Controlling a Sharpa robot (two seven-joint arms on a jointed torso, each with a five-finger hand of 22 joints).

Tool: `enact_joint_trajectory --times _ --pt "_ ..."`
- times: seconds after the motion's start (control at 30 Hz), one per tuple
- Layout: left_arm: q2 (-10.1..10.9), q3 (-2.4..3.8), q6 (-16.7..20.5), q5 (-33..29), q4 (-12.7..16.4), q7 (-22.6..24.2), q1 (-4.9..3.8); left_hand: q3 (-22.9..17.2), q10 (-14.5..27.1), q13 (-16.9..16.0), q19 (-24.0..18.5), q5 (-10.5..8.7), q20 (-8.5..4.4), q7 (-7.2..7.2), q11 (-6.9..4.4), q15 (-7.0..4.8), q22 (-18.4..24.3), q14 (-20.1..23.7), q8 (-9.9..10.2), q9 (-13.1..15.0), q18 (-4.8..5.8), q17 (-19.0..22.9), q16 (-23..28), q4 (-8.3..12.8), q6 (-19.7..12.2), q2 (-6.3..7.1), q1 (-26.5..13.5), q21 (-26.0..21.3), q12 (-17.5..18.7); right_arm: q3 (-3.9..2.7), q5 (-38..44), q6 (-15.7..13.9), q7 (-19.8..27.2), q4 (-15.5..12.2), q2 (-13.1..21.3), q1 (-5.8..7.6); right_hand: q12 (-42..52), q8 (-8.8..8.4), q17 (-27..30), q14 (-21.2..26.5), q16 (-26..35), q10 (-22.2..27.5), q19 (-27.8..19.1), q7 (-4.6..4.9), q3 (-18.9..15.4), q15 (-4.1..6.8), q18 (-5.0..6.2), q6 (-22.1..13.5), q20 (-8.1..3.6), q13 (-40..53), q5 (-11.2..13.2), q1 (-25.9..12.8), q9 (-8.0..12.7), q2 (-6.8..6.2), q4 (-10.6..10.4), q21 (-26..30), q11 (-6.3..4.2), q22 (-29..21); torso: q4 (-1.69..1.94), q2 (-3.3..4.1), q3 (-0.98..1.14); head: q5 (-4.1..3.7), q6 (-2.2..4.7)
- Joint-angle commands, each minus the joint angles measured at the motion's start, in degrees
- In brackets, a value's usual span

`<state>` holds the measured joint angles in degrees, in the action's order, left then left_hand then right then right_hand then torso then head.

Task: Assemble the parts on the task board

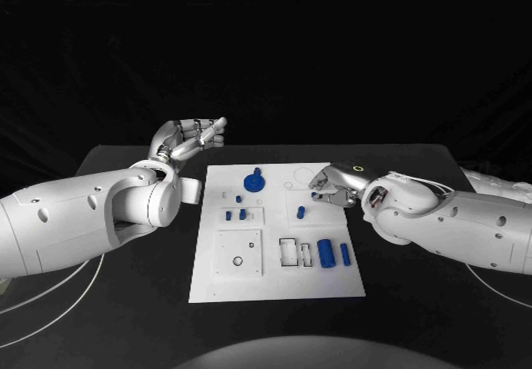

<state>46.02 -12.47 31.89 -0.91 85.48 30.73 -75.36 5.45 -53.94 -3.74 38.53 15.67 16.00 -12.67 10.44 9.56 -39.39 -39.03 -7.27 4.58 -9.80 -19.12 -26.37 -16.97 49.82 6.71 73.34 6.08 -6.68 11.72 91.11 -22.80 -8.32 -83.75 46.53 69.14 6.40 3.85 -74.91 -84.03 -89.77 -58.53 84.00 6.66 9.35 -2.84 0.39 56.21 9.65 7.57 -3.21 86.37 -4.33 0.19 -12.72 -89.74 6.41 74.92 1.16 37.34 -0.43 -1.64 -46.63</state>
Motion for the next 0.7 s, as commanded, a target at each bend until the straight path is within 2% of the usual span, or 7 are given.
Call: enact_joint_trajectory --times 0.03,0.47,0.7 --pt "-0.2 0.05 -0.3 -2.2 0.3 2.1 -0.01 -0.4 0.6 0.0 0.1 0.02 0.41 0.11 -0.10 0.00 0.8 0.5 -0.3 -0.1 -0.53 0.8 0.2 0.0 -0.5 -0.71 0.0 -0.6 -0.5 -0.04 2.9 3.6 -2.9 0.4 -0.5 -0.04 -0.3 -0.23 -15.1 -6.0 -0.2 -0.3 6.0 0.16 0.2 0.29 -0.39 -0.3 -0.62 -0.2 0.4 0.4 0.1 -0.17 0.0 -0.3 -0.10 15.1 0.02 -0.01 -0.01 0.06 -0.05" --pt "-0.2 0.05 -0.6 -2.2 1.0 1.6 0.00 -0.9 0.8 0.0 0.8 -0.09 0.42 0.12 -0.12 -0.01 2.5 0.5 -0.8 0.0 -0.54 2.5 -0.6 0.0 -0.8 -1.88 0.4 -1.4 -1.2 -0.05 3.9 5.3 -5.8 1.5 -2.3 -0.08 -0.6 -0.26 -15.1 -6.0 -0.2 -0.9 6.0 0.55 0.4 0.57 -0.39 -0.8 -0.91 -1.1 0.3 0.5 0.3 0.00 0.0 -0.3 -0.34 15.1 -0.01 0.08 0.03 0.07 0.01" --pt "-0.2 0.05 -0.8 -2.2 1.2 1.2 -0.01 -0.9 0.7 0.0 1.0 -0.06 0.41 0.14 -0.15 -0.04 2.8 0.5 -0.9 0.0 -0.55 2.8 -0.8 0.1 -0.9 -2.14 0.5 -1.5 -1.5 -0.06 4.9 6.1 -8.0 1.6 -2.6 -0.10 -0.6 -0.19 -15.1 -6.0 -0.2 -1.7 6.0 0.72 0.6 0.60 -0.39 -1.0 -1.03 -1.6 0.3 0.4 0.3 0.22 -0.1 -0.3 -0.42 15.1 -0.07 0.08 0.01 0.13 -0.29"
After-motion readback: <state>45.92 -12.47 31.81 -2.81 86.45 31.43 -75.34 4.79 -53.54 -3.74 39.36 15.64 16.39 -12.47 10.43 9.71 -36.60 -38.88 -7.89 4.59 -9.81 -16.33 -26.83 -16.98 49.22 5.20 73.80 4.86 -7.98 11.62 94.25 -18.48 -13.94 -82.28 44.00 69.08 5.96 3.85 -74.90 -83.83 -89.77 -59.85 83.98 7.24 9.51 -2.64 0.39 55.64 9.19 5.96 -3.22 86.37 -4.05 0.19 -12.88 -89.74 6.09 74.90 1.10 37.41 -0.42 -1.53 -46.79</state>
